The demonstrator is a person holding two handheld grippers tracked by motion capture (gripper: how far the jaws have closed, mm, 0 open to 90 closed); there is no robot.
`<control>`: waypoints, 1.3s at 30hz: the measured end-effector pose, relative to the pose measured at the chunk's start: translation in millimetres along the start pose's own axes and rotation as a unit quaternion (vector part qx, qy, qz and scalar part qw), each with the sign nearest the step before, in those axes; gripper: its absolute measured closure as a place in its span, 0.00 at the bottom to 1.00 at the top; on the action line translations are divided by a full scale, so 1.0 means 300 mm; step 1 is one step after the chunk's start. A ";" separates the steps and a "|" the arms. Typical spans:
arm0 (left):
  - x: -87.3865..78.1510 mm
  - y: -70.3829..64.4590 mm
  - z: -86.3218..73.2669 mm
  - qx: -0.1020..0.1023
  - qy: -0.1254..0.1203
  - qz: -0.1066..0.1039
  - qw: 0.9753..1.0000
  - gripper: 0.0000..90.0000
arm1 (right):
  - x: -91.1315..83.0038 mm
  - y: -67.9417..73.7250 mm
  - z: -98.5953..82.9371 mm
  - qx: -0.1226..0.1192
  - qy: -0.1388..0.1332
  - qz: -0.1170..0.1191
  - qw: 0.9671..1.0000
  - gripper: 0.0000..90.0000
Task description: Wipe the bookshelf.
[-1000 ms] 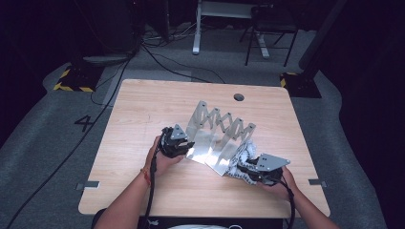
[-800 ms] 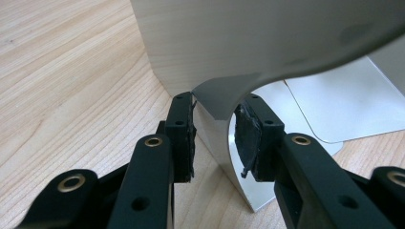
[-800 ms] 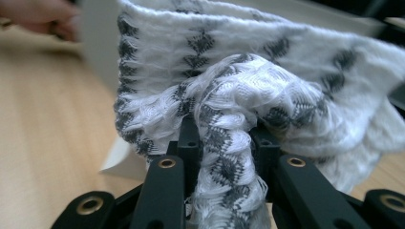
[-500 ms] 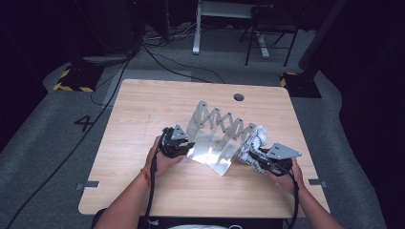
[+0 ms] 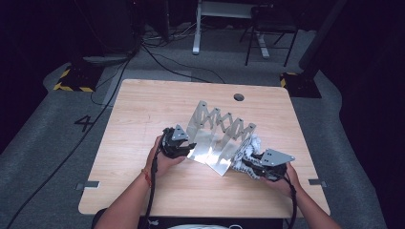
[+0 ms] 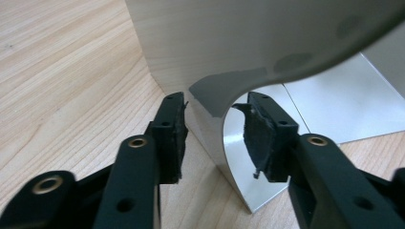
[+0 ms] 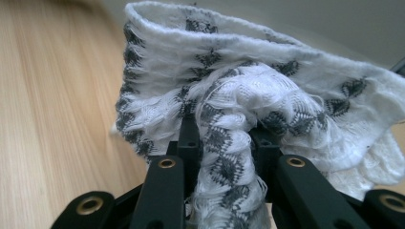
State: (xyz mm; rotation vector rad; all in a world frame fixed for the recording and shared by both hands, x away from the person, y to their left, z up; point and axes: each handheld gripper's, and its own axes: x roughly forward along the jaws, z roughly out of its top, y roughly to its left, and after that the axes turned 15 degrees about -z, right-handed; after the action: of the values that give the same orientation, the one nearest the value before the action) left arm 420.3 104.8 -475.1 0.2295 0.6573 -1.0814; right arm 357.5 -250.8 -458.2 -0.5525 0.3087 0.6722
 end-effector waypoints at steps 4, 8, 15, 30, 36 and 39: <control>0.002 -0.003 0.002 -0.009 -0.011 0.003 1.000 0.60 | -0.059 -0.027 0.042 0.018 -0.062 -0.041 0.997 0.81; 0.002 -0.006 0.007 -0.013 -0.020 0.017 1.000 0.58 | -0.076 -0.056 0.051 0.037 -0.073 -0.086 0.993 0.81; -0.019 0.013 0.005 -0.015 -0.019 0.074 0.997 0.59 | -0.046 -0.076 0.015 0.044 -0.034 -0.095 0.994 0.81; -0.140 0.031 0.014 -0.040 -0.080 0.109 0.990 0.57 | -0.018 -0.116 -0.037 0.066 0.010 -0.096 0.993 0.78; -0.194 -0.038 0.016 -0.016 -0.096 0.098 0.990 0.57 | -0.017 -0.154 -0.054 0.077 0.013 -0.112 0.991 0.78; -0.198 -0.074 0.016 0.001 -0.088 0.087 0.992 0.59 | -0.011 -0.173 -0.061 0.084 0.014 -0.122 0.989 0.78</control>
State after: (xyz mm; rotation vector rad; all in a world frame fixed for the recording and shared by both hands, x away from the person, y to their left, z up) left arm 384.9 136.0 -432.7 0.1868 0.4688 -0.9227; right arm 387.7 -296.6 -451.8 -0.4304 0.3147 0.3976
